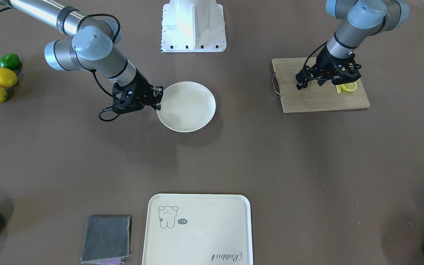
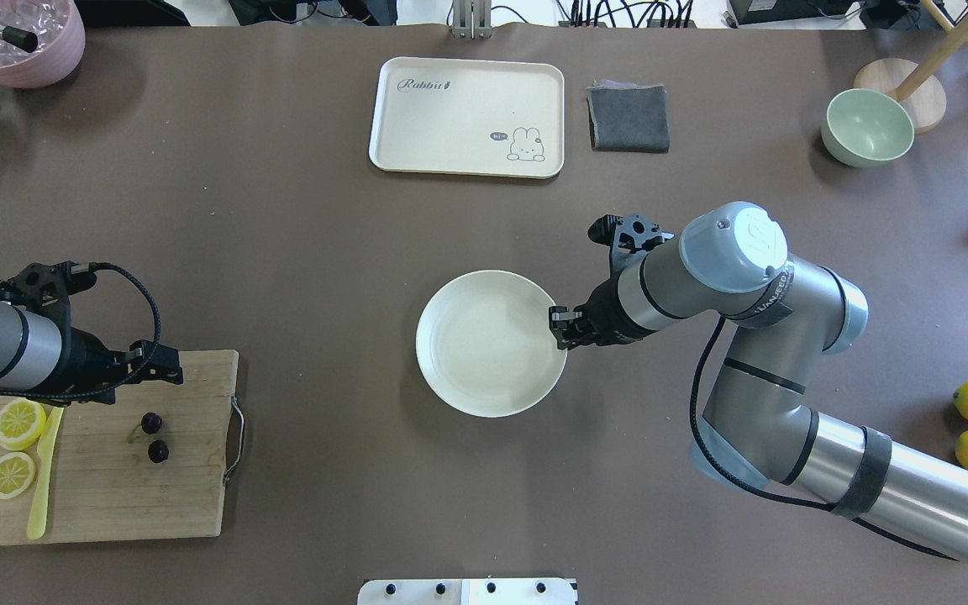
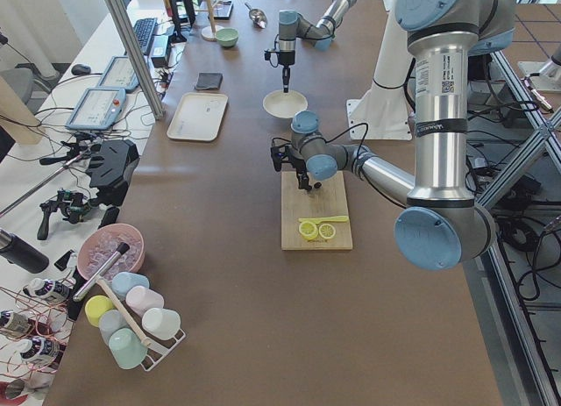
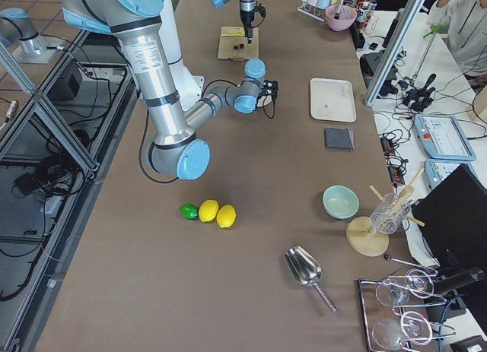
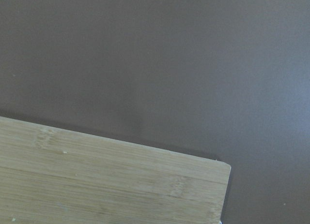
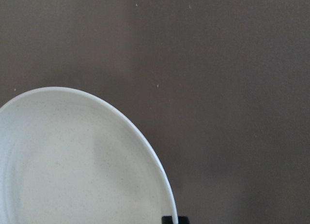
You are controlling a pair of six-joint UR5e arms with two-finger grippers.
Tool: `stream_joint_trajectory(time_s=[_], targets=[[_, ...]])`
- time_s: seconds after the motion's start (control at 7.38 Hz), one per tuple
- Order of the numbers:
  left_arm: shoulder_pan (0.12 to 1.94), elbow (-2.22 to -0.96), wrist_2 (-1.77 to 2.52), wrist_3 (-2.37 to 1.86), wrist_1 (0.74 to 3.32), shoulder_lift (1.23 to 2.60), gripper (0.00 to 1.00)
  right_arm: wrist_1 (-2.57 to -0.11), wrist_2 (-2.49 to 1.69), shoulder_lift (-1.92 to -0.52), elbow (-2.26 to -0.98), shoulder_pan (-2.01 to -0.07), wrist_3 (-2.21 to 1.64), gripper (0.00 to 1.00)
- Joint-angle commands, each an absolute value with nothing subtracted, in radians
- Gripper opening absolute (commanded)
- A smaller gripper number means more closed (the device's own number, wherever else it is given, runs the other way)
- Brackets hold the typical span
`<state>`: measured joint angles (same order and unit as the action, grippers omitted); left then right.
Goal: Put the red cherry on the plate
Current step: 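Slide the white plate further with the right gripper while the left gripper reaches the cherries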
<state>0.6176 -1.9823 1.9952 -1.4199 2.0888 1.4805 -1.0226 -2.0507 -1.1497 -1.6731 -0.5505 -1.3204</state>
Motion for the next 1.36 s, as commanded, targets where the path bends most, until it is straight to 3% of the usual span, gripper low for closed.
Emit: stream_joint_trajectory(time_s=[0.0,0.27,0.41,0.54,0.95,1.22], targets=[[0.601,-1.98,1.985,-1.419,2.089,1.468,0.92,-1.02,-2.049,-1.147,-1.672,-0.528,-1.318,0.0],[0.578,-1.977,1.961,-1.416,2.089,1.466,0.85,-1.02,-2.049,-1.134,-1.664,-0.522,-1.318,0.0],[0.572,-1.977,1.96,-1.416,2.089,1.466,0.81,-1.016,-2.048,-1.131,-1.666,-0.523,-1.318,0.27],[0.562,-1.973,1.96,-1.416,2.089,1.465,0.74,-1.012,-2.001,-1.128,-1.666,-0.523,-1.342,0.99],[0.546,-1.971,1.96,-1.413,2.089,1.463,0.66,-1.014,-1.973,-1.132,-1.69,-0.554,-1.335,1.0],[0.522,-1.962,1.96,-1.413,2.089,1.465,0.42,-1.012,-1.973,-1.138,-1.689,-0.561,-1.335,1.0]])
